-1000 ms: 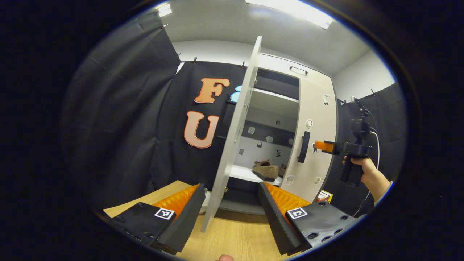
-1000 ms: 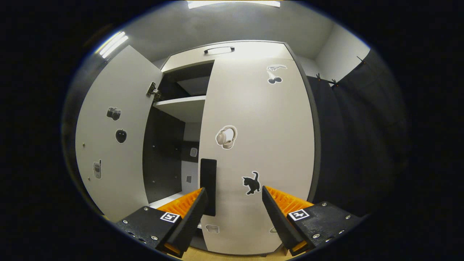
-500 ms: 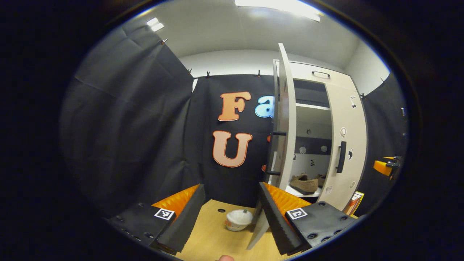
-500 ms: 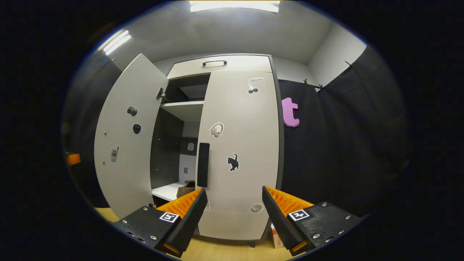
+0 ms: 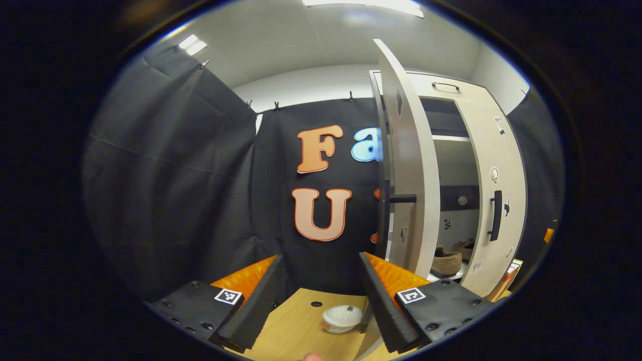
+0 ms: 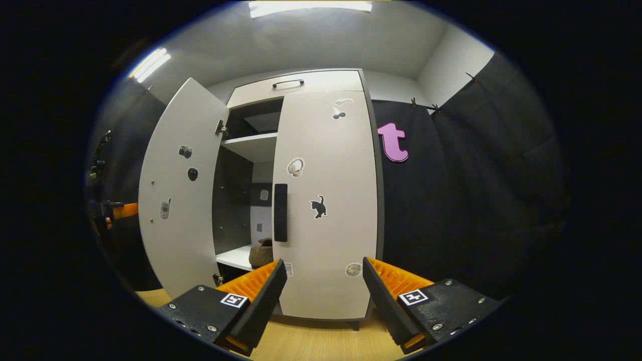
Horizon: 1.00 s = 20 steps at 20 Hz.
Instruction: Grab one shoe with the right hand and put it into the shoe cabinet, grab the other shoe with the left hand and put it into the shoe cabinet; then close the right door with the right hand and the left door with the left hand.
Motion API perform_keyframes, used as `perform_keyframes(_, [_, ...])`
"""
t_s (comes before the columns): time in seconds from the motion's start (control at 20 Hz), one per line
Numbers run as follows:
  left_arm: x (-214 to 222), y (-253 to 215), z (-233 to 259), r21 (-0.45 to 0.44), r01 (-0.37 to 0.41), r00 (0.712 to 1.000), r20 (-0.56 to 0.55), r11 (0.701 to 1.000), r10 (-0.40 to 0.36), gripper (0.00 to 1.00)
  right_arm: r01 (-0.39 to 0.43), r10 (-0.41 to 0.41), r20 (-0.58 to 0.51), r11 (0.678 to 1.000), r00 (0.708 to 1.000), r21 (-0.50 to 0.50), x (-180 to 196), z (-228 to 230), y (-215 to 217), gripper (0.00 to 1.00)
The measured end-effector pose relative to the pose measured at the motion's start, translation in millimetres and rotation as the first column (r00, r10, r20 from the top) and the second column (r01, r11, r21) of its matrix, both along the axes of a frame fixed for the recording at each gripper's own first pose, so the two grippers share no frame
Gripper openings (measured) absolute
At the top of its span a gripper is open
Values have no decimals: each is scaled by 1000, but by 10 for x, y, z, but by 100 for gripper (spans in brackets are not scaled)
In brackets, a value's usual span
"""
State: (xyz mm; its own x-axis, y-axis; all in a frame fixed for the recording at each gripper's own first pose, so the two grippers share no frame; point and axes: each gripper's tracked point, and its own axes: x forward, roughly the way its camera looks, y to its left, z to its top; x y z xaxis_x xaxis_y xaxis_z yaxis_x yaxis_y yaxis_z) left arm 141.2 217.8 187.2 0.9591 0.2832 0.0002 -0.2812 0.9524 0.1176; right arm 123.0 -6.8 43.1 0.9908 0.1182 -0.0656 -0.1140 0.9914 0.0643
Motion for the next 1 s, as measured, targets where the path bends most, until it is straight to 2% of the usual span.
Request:
perform_keyframes(0.1, [34,42,14,21,-29,1000,9,999,29,93,6,-6,4,1000,1000,1,8,1,-33,94])
perform_keyframes(0.35, [54,-34,42,10,20,1000,7,1000,-20,91,0,0,8,1000,1000,4,49,23,-58,94])
perform_keyframes(0.5, [46,-152,66,30,18,1000,5,999,-18,99,-13,13,17,1000,1000,3,70,39,-59,94])
perform_keyframes(0.55, [40,-177,62,24,20,1000,-1,1000,-20,90,-16,16,18,1000,1000,3,80,39,-57,94])
perform_keyframes(0.6, [28,-208,57,12,23,1000,-2,1000,-23,90,-19,19,19,1000,1000,4,78,37,-63,94])
perform_keyframes(0.65, [13,-303,45,0,30,1000,-4,1000,-30,99,-24,24,20,1000,1000,5,84,35,-57,94])
perform_keyframes(0.7, [22,-411,42,-7,44,999,-7,999,-44,90,-28,28,17,1000,999,4,80,31,-62,94])
perform_keyframes(0.8, [39,-601,14,-18,82,997,-12,996,-82,99,-35,35,14,999,999,-3,77,27,-72,94])
perform_keyframes(0.9, [62,-803,1,-30,120,993,-17,992,-120,99,-29,29,20,1000,999,-7,65,50,-115,94])
perform_keyframes(1.0, [111,-980,-35,-41,154,988,-20,987,-155,90,-25,25,24,1000,999,0,42,79,-140,94])
